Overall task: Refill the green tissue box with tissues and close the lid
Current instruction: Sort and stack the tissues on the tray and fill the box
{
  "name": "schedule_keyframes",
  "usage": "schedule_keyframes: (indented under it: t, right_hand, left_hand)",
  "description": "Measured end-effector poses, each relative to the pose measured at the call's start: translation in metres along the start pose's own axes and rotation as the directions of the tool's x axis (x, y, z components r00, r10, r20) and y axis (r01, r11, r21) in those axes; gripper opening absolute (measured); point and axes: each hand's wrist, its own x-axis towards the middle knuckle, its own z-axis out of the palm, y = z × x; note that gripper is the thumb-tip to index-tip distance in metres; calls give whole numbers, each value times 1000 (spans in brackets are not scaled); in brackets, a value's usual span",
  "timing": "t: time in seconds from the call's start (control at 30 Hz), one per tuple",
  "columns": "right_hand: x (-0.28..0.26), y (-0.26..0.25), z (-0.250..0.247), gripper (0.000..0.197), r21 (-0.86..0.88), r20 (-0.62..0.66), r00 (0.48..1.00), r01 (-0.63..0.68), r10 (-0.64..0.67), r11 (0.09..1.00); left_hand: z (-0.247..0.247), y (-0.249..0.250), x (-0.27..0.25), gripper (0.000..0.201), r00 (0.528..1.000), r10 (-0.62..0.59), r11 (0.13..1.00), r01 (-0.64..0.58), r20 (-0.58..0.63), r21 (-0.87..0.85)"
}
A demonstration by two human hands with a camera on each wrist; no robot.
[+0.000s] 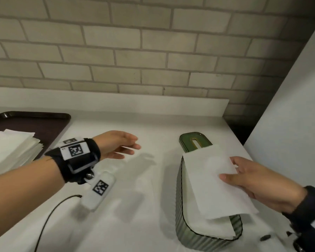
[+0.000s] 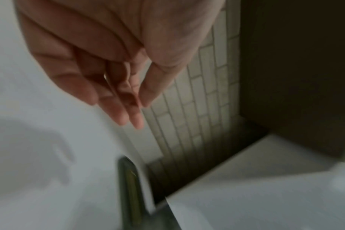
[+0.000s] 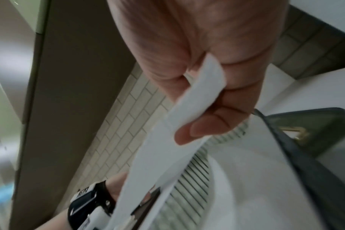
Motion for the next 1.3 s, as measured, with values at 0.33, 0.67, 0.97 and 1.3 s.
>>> schedule_keyframes:
  t: [0.33, 0.67, 0.97, 1.3]
  right_hand:
    - [4, 11, 9, 25, 40, -58, 989, -131, 133, 991]
    - [6, 21, 25, 75, -228, -27, 973, -227, 227, 947]
    - [-1, 15, 35, 83, -652, -83, 997, -53, -1, 756]
    - [-3, 21, 40, 74, -759, -73, 997, -66, 17, 648]
  left_hand:
    - [-113, -35, 23, 50, 969, -206, 832, 247, -138, 496]
    - [-109, -78, 33, 58, 983, -178, 572, 63, 49, 818]
    - [-101, -82, 33, 43, 977, -124, 416, -109, 175, 903]
    - [-107, -90, 41, 38, 974, -111, 390, -141, 198, 910]
